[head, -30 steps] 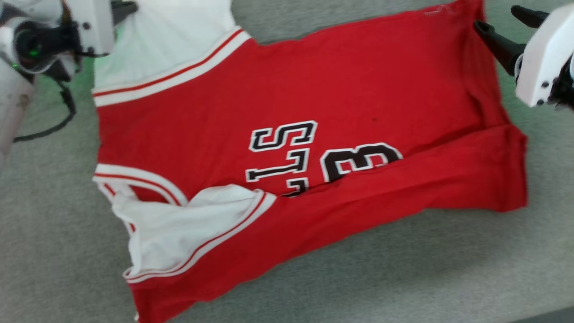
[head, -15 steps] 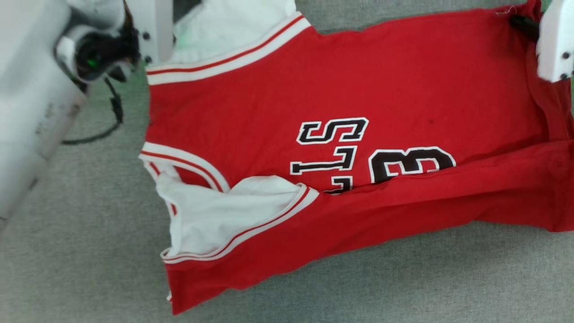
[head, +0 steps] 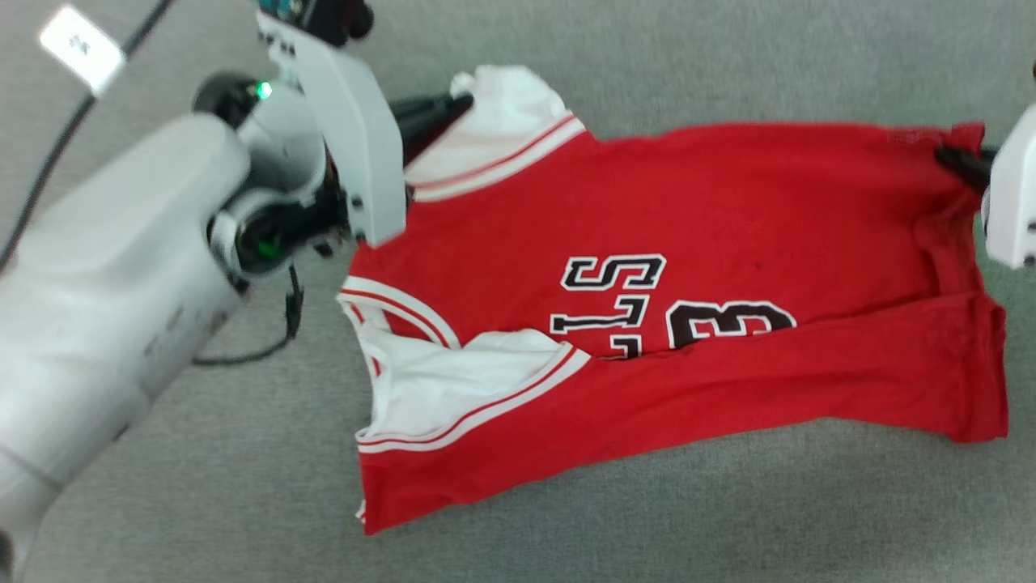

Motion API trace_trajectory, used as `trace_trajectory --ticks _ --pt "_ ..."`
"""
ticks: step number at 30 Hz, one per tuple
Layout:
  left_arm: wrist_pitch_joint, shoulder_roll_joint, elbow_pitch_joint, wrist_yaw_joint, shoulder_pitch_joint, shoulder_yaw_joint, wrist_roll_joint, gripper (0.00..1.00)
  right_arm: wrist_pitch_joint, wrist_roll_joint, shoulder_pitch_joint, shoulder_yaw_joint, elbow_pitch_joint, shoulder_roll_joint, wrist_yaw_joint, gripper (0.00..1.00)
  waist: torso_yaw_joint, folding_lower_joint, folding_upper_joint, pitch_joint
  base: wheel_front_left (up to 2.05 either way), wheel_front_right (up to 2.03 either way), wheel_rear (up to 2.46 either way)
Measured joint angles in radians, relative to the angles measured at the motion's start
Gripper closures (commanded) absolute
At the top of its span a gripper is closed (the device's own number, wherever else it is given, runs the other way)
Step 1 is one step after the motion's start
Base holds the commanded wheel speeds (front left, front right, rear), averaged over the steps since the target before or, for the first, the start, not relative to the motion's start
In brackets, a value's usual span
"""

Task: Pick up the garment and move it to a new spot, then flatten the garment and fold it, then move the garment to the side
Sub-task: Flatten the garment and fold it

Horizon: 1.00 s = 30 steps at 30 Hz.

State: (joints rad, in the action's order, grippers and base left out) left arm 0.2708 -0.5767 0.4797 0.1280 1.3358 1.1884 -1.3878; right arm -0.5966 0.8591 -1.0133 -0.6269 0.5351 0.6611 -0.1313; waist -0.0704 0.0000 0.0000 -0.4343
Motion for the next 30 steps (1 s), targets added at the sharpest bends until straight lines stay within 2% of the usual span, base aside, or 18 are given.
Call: trace_trajectory --ticks 4,12,17,22,30 --pt "-0.055 -0.066 -0.135 0.0 -0.069 0.016 -0.027 1.0 0.026 0.04 0.093 -0.007 -0.065 0.05 0.0 1.0 0.02 0.0 0.0 0.066 0.0 0.0 0.0" --pt "-0.167 -0.264 -0.419 0.0 -0.291 0.053 -0.06 1.0 0.083 0.08 0.309 0.034 -0.204 0.137 0.0 1.0 0.052 0.0 0.0 0.172 0.0 0.0 0.0" --pt "-0.249 -0.338 -0.528 0.0 -0.44 0.067 -0.074 1.0 0.104 0.098 0.467 0.097 -0.273 0.168 0.0 1.0 0.068 0.0 0.0 0.207 0.0 0.0 0.0" --pt "-0.294 -0.336 -0.538 0.0 -0.55 0.078 -0.077 1.0 0.119 0.098 0.579 0.167 -0.277 0.16 0.0 1.0 0.082 0.0 0.0 0.205 0.0 0.0 0.0" --pt "-0.342 -0.218 -0.355 0.0 -0.6 0.085 -0.031 1.0 0.158 0.063 0.614 0.225 -0.196 0.053 0.0 1.0 0.085 0.0 0.0 0.173 0.0 0.0 0.0"
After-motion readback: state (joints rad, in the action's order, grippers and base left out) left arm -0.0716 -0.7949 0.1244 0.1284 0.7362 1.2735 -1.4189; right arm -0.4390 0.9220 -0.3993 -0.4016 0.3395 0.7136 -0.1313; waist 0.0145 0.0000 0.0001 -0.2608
